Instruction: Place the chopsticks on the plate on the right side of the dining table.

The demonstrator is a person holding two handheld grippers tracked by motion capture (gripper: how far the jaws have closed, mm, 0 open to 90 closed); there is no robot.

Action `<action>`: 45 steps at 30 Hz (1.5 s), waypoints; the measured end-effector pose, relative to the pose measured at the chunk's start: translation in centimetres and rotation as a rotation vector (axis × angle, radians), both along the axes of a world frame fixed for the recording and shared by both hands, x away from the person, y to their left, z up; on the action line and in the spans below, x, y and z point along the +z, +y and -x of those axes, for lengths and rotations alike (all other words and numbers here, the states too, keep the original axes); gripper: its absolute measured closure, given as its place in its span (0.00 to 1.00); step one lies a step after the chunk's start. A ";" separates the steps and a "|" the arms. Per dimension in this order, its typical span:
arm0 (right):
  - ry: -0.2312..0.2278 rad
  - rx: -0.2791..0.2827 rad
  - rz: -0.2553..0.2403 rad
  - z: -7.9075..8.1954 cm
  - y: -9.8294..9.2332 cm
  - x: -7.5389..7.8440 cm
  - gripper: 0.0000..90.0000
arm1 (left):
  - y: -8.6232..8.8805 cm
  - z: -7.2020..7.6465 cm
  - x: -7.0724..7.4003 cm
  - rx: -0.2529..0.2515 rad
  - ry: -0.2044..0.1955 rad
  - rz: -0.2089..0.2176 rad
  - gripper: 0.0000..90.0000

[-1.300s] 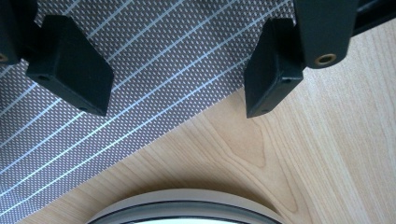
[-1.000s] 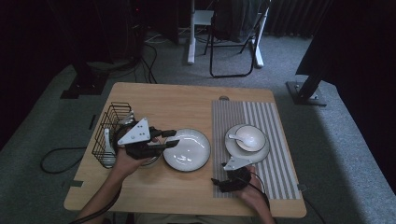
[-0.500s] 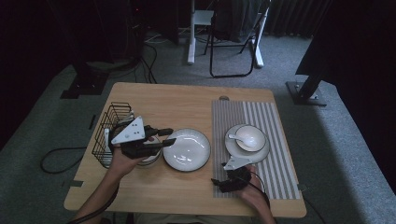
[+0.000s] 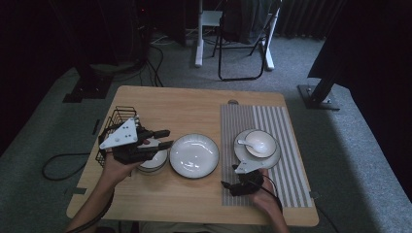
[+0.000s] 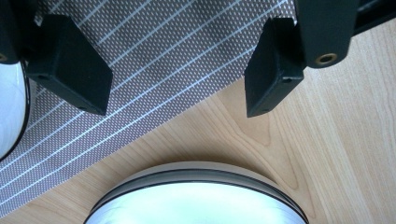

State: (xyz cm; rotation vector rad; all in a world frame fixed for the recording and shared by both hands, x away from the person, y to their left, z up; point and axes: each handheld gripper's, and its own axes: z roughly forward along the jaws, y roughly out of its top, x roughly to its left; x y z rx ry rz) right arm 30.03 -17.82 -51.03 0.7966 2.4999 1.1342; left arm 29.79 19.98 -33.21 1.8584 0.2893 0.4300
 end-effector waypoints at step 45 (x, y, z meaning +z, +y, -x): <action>0.001 -0.011 0.011 0.0 0.1 -0.8 0.26 | 7.4 -5.0 0.7 0.254 0.020 0.020 0.72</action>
